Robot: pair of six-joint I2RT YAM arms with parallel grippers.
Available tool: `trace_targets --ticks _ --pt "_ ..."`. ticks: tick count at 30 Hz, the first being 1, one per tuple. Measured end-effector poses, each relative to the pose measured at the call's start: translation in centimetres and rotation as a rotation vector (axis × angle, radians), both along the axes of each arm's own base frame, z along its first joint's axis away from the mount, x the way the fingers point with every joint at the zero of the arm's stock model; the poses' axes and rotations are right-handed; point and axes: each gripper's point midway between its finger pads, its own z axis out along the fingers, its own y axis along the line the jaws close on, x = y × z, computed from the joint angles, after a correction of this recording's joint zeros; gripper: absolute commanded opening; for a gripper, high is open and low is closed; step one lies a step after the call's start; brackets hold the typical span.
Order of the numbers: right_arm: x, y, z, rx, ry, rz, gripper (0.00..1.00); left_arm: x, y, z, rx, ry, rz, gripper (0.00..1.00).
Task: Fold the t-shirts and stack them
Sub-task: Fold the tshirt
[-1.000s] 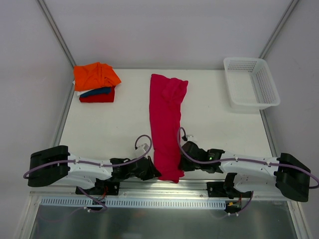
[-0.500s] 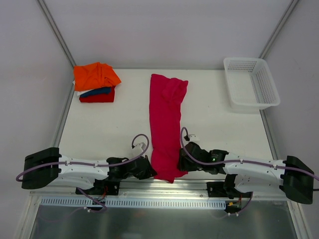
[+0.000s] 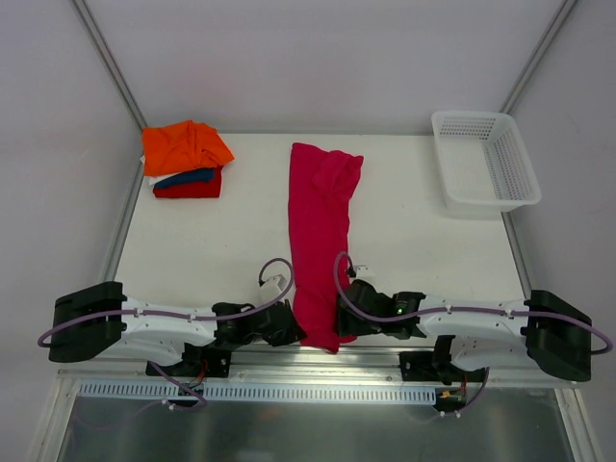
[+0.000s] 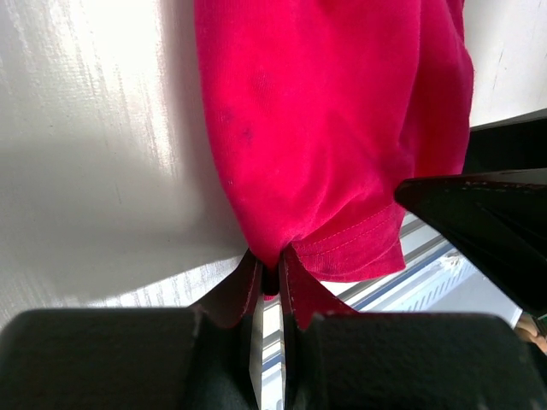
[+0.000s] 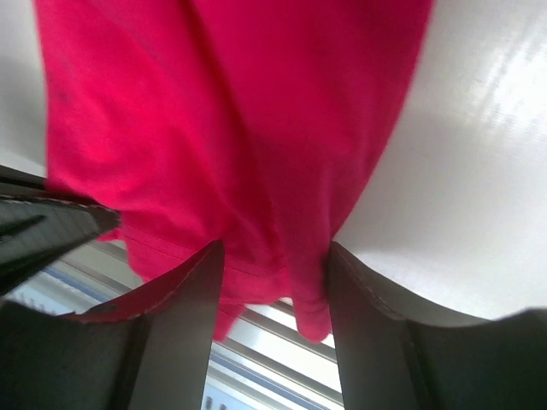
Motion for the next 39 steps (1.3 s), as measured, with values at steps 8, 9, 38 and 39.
trace_targets --ticks 8,9,38,39 --pt "-0.1 2.8 -0.1 0.04 -0.006 0.026 0.18 -0.2 -0.1 0.0 0.006 -0.015 -0.005 0.0" --pt "-0.2 3.0 -0.2 0.039 -0.005 0.029 0.11 -0.2 -0.1 0.0 0.005 -0.016 -0.006 0.0" --pt "3.8 2.8 9.6 0.011 -0.269 0.017 0.0 4.9 0.0 11.1 0.103 -0.405 -0.054 0.0" --pt "4.2 2.8 10.0 0.007 -0.281 0.014 0.0 5.3 0.0 11.7 0.103 -0.418 -0.05 0.0"
